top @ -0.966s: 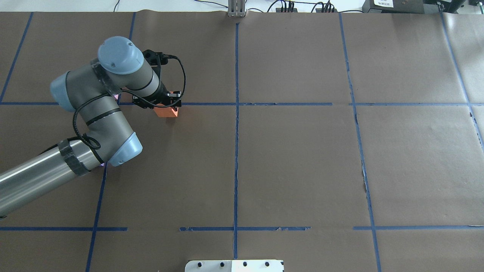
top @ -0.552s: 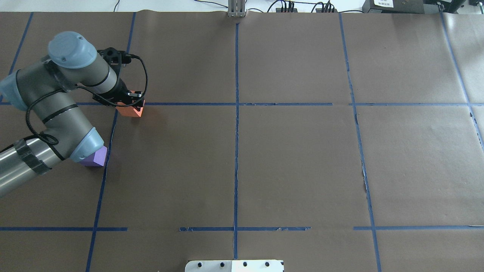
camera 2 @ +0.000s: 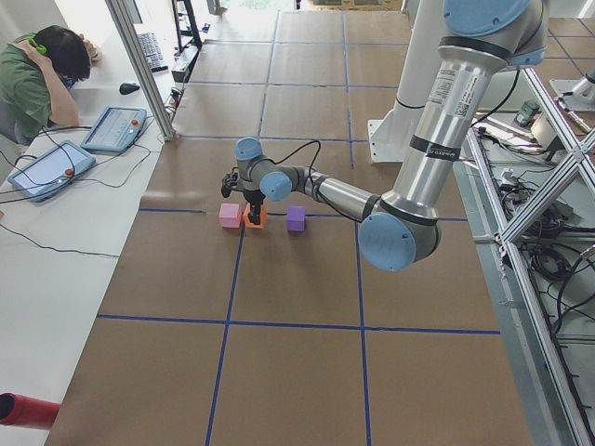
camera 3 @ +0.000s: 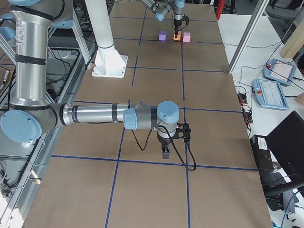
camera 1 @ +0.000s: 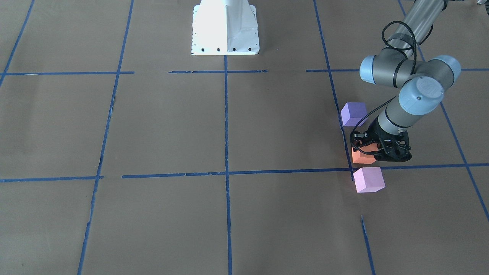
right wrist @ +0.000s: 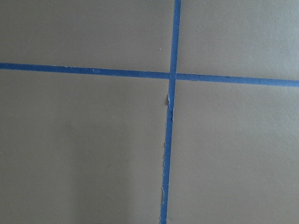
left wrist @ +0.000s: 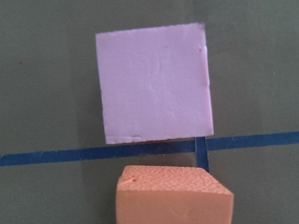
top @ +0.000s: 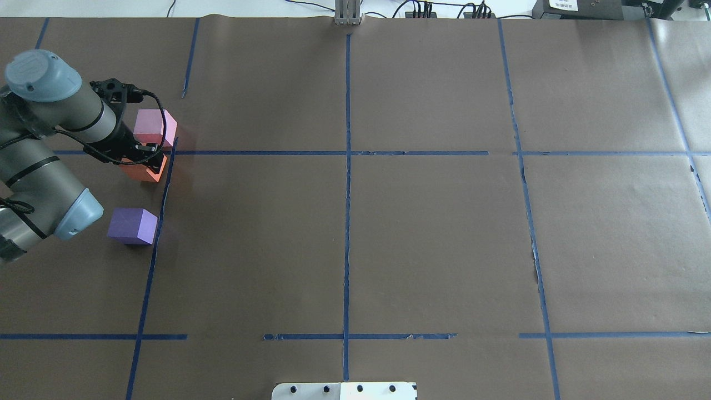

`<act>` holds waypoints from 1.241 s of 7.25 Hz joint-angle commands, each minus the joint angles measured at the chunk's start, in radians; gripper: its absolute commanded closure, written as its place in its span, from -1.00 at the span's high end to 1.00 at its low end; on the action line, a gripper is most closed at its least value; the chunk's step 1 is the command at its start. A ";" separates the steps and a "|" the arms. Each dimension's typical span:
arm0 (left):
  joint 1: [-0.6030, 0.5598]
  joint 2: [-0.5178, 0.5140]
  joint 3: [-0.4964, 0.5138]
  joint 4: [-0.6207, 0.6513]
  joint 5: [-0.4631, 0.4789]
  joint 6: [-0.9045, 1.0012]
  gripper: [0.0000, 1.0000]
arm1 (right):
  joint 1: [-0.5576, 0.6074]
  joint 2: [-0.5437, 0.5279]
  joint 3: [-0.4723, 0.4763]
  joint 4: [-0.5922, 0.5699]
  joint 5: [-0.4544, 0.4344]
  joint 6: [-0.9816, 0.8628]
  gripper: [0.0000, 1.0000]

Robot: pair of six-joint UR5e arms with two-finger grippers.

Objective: Arrange blocks in a line
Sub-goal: 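Set the orange cube down, open the left gripper and lift away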

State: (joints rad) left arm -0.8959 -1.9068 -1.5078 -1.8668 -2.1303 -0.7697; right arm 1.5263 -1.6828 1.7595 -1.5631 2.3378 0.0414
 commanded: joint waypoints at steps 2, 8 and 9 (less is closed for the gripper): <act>-0.058 0.002 -0.035 0.018 -0.016 0.004 1.00 | 0.000 0.000 0.000 0.000 0.000 0.000 1.00; -0.577 0.155 -0.097 0.403 -0.048 0.944 1.00 | 0.000 0.000 0.000 0.000 0.000 0.000 1.00; -0.610 0.196 -0.071 0.402 -0.090 1.021 1.00 | 0.000 0.000 0.000 0.000 0.000 0.000 1.00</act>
State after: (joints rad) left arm -1.4423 -1.7649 -1.6164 -1.4662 -2.1857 0.1283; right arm 1.5263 -1.6828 1.7595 -1.5632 2.3378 0.0414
